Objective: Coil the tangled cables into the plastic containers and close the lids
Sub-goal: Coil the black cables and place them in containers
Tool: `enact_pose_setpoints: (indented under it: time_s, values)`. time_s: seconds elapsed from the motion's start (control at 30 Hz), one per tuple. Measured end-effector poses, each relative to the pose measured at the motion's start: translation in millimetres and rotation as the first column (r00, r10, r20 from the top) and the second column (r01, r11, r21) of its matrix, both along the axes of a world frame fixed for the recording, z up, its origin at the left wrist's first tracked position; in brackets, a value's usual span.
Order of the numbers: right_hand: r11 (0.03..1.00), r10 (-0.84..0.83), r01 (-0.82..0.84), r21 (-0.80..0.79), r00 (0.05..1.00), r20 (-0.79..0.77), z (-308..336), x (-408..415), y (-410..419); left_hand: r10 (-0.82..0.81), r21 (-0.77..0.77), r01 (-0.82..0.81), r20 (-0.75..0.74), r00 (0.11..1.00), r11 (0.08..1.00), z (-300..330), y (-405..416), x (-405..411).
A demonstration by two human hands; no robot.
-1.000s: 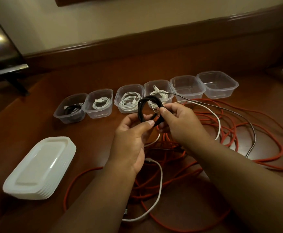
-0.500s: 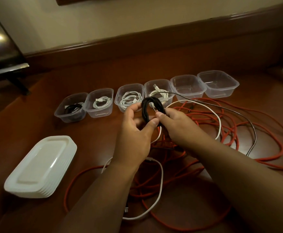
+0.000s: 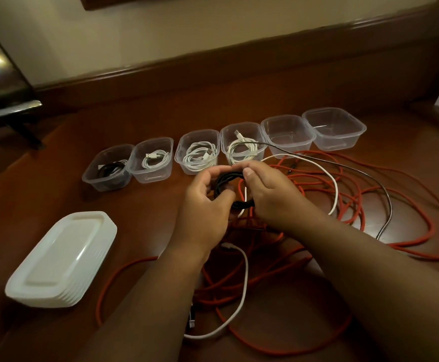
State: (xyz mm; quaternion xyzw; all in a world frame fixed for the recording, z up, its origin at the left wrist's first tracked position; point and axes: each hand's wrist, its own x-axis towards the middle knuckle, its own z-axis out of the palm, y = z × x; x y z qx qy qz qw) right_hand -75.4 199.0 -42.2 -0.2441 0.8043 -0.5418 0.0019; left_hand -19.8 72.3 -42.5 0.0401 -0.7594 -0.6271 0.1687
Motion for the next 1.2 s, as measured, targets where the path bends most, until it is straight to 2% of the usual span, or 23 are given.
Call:
enact_pose_setpoints:
  time_s: [0.13,0.33,0.53,0.6,0.63,0.73,0.83,1.0,1.1,1.2]
  values:
    - [0.997,-0.053,0.053,-0.051,0.999,0.004,1,-1,2,0.024,0.051,-0.022,-0.037,0.999,0.998,2,4,0]
    - [0.993,-0.031,0.038,-0.116,0.997,0.067,9,3,3,0.061,0.06,-0.055,-0.102,0.993,0.997,8,4,2]
    - [0.979,-0.011,0.06,-0.196,0.97,0.242,22,15,-1,0.052,0.027,-0.05,-0.063,0.997,0.998,17,-6,10]
    - [0.989,-0.02,0.051,-0.138,0.976,0.217,33,20,-6,0.058,-0.067,-0.059,-0.021,0.998,0.996,23,-13,12]
    - [0.997,-0.017,0.031,-0.075,0.985,0.173,38,21,-8,0.068,-0.166,-0.071,-0.023,0.997,0.984,28,-19,14]
    - [0.991,0.063,-0.072,0.117,0.995,0.079,59,29,-13,0.083,-0.457,-0.118,-0.095,0.992,0.882,45,-34,22]
    - [0.955,0.16,-0.155,0.252,0.987,0.001,74,36,-16,0.02,-0.531,-0.062,-0.085,0.996,0.845,56,-40,32]
    - [0.947,0.157,-0.155,0.282,0.988,0.017,75,35,-12,0.016,-0.498,0.0,0.029,0.999,0.867,62,-45,31]
    - [0.95,0.119,-0.121,0.288,0.993,0.027,67,30,-8,0.01,-0.33,0.038,0.142,0.99,0.943,57,-40,24]
    - [0.949,0.08,-0.082,0.304,0.997,0.021,57,22,-5,0.067,-0.23,-0.023,0.183,0.981,0.973,49,-42,14]
